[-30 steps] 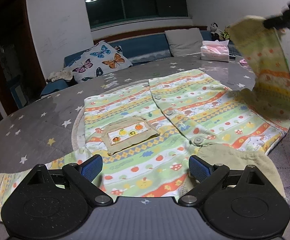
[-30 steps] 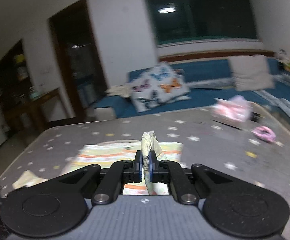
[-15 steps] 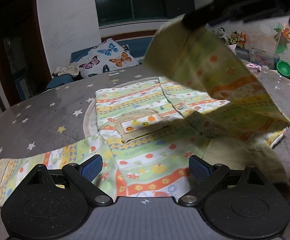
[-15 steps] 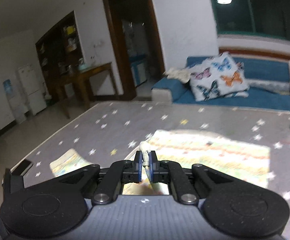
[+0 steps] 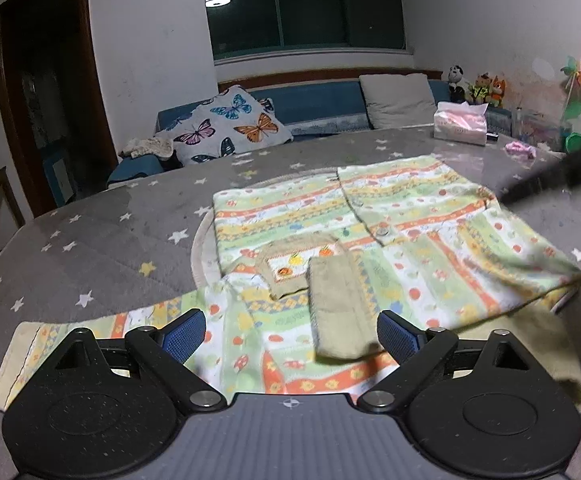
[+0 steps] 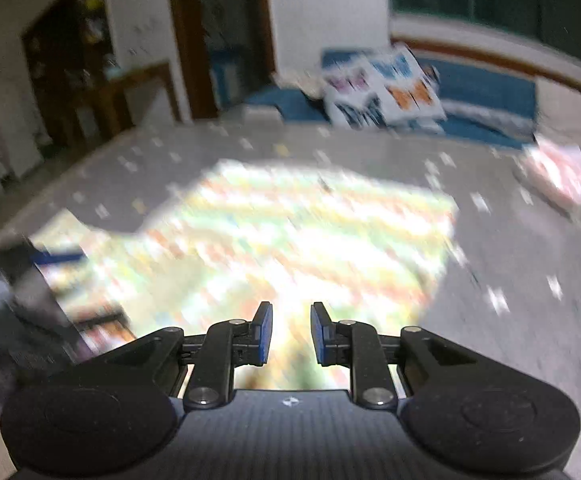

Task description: Fold clothes

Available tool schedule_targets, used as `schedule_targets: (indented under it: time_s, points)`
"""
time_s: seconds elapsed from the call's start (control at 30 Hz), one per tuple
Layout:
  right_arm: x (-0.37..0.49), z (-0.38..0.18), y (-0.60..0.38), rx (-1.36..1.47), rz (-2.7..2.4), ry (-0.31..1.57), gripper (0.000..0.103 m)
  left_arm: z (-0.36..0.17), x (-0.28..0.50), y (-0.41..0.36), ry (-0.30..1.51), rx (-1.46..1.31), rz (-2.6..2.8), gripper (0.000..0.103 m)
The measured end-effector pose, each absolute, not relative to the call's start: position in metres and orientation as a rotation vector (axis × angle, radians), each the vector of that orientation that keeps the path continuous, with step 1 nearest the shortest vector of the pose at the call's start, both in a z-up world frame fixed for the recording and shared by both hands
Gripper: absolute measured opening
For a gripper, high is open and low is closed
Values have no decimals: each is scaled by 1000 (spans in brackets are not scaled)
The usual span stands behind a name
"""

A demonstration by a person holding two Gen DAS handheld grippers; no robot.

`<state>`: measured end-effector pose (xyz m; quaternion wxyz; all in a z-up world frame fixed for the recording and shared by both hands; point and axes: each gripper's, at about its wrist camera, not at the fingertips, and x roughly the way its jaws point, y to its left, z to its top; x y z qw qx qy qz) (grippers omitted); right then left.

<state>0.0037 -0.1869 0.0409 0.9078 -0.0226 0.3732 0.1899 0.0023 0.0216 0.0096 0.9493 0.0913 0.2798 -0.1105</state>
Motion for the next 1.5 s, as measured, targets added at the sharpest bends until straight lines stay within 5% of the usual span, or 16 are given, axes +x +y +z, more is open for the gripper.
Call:
schedule_targets:
  time_s: [0.7,1.03,1.13,1.5]
  points:
    - [41,3,-209,-27,290,781,20,0,46,-19,640,145,-377,31]
    - [24,11,-192,-78,344,752,21,-6,44,-2,652,128,-333,32]
    - [16,13,-176,-89,403,733,28,-3,39,2,641,129,-316,33]
    - [-14,3,-114,-286,533,698,34,6,14,58,621,64,-150,58]
